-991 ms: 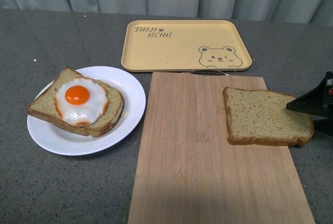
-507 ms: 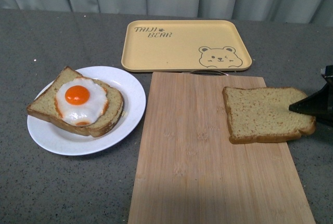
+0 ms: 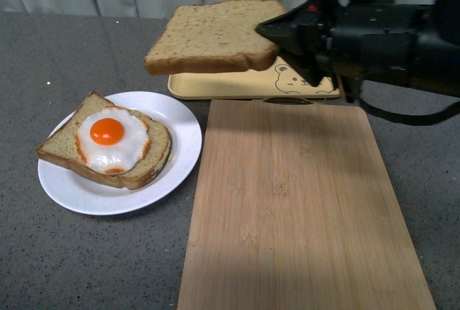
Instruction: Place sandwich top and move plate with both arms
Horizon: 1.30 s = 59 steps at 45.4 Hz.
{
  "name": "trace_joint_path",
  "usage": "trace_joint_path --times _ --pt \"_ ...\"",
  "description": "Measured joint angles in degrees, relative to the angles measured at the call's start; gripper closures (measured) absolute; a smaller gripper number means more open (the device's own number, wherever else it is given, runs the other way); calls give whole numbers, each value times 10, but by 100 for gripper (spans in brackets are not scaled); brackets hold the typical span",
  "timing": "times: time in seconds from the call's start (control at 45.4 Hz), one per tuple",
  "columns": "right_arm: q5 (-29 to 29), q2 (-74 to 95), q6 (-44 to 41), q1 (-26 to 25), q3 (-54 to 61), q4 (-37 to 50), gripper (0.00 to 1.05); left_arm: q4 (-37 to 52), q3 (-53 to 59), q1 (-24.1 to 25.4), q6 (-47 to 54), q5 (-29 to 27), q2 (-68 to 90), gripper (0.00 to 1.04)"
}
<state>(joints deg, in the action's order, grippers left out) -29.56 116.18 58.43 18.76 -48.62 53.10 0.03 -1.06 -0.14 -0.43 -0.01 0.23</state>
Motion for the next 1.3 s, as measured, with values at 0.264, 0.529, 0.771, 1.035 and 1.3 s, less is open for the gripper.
trace_joint_path --times 0.264,0.529,0.771,1.035,1.3 --pt "45 73 63 76 -80 -16 102 0 0 0 0 0 0 7" --pt "55 122 90 129 -122 -35 102 0 0 0 0 0 0 7" --pt "57 146 92 155 -160 -84 102 0 0 0 0 0 0 7" --pt "69 156 79 163 -163 -114 93 0 0 0 0 0 0 7" --pt "103 119 25 147 -121 -133 57 0 0 0 0 0 0 7"
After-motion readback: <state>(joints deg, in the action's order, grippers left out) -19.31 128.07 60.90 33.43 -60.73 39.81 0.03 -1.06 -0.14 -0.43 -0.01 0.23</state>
